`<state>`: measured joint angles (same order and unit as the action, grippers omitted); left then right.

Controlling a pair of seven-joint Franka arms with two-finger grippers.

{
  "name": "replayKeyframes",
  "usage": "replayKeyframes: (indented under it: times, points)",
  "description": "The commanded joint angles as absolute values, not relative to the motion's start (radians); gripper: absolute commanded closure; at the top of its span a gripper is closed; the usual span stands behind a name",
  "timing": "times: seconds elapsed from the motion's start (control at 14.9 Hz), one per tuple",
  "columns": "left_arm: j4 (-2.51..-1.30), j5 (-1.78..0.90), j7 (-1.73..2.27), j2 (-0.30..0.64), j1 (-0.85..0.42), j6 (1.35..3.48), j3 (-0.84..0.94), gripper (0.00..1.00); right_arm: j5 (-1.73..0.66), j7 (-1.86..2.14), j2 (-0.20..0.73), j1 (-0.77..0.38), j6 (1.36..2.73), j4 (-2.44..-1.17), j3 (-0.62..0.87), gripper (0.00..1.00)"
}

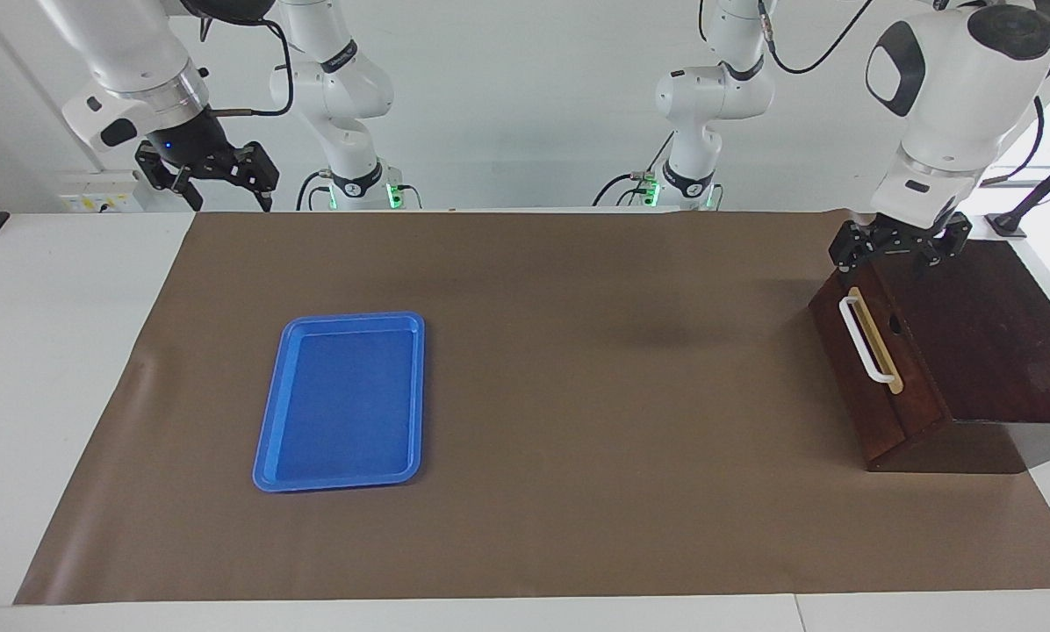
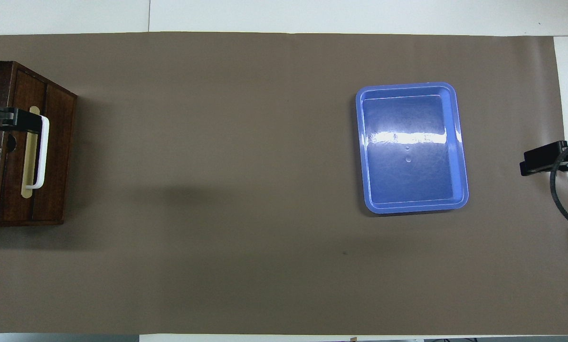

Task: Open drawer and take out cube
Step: 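Reach the left gripper to the white drawer handle, then pull the drawer open toward the robot with the left gripper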

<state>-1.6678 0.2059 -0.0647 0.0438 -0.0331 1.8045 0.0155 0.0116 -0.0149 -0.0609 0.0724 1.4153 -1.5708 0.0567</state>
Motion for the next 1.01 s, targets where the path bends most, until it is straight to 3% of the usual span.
replayKeyframes:
  times: [0.0,0.4,0.94]
  points:
    - [-1.791,0.273,-0.083,0.043,-0.018,1.955,0.014,0.0,-0.008,0.009,-0.077,0.089,1.42,-1.585,0.063,0.0]
    - [-1.836,0.371,-0.049,0.129,-0.035,2.038,0.015,0.0,-0.008,0.009,-0.077,0.087,1.42,-1.586,0.061,0.0]
    - [-2.02,0.407,0.034,0.12,-0.006,2.255,0.014,0.0,-0.008,0.009,-0.077,0.092,1.42,-1.585,0.061,0.0]
